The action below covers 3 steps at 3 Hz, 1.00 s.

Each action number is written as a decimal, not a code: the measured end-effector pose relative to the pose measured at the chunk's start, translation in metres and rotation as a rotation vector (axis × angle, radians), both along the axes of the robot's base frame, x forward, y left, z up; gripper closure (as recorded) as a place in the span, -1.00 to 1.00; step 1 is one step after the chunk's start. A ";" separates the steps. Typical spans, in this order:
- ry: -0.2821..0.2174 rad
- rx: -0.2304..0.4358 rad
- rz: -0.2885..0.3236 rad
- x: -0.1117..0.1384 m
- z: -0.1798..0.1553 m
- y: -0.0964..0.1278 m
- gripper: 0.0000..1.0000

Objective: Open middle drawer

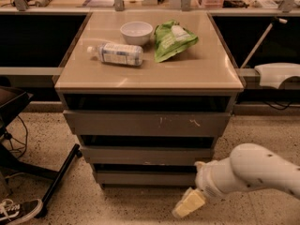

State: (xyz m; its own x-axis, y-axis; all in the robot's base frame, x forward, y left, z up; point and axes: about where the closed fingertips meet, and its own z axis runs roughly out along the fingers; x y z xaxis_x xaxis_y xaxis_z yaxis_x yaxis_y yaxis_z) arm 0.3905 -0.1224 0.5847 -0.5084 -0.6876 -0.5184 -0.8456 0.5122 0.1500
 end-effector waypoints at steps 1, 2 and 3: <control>0.012 0.040 0.001 0.015 -0.030 0.025 -1.00; 0.012 0.040 0.000 0.015 -0.030 0.025 -1.00; -0.021 0.015 -0.055 0.030 -0.041 0.016 -1.00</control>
Offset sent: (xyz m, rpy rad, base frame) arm 0.0151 0.0260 -0.0301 0.0393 0.0123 0.0026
